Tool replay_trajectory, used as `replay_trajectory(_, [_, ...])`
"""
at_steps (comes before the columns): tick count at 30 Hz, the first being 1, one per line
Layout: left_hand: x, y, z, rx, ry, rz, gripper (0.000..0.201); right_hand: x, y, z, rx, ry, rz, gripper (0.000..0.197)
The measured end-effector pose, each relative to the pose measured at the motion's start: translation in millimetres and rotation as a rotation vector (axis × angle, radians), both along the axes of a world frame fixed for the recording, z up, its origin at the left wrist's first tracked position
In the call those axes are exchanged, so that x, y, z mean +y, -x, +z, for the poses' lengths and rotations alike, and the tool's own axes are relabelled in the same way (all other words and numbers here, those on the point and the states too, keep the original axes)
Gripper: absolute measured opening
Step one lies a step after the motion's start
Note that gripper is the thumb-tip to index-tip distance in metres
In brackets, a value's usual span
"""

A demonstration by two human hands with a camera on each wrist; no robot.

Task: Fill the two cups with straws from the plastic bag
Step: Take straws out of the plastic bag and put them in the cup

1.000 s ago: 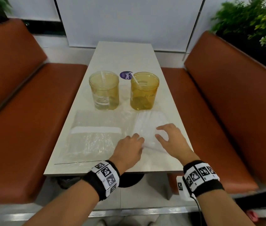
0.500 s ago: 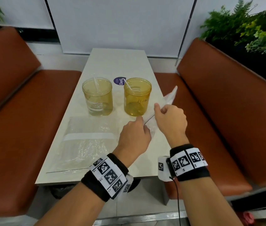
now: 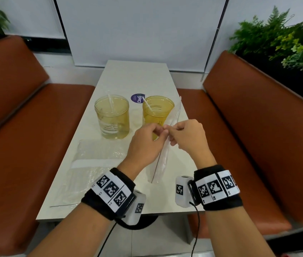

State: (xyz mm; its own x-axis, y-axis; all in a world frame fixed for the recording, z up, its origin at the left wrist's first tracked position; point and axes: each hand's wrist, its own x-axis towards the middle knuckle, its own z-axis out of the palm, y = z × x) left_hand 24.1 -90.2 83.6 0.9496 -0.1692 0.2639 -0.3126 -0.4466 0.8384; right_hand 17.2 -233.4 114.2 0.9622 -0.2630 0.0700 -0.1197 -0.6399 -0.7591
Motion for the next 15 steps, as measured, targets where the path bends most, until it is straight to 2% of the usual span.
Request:
replay_trajectory(3, [2, 0, 1, 0.111, 0.132, 0.006, 0.015, -1, -4, -1, -0.006, -0.042, -0.001, 0.042])
replay_trajectory(7, [4, 2, -1, 0.129, 0.187, -0.011, 0.010, 0, -8, -9, -0.068, -0.095, -0.017, 0.045])
replay_trajectory(12, [-1, 2, 4, 0.251, 0.336, 0.049, 0.022, 7, -10, -21, -0.182, -0.265, 0.005, 0.048])
replay_trajectory(15, [-4, 1, 8, 0.303, 0.412, 0.086, 0.027, 8, -13, -26, -0.201, -0.264, 0.085, 0.043])
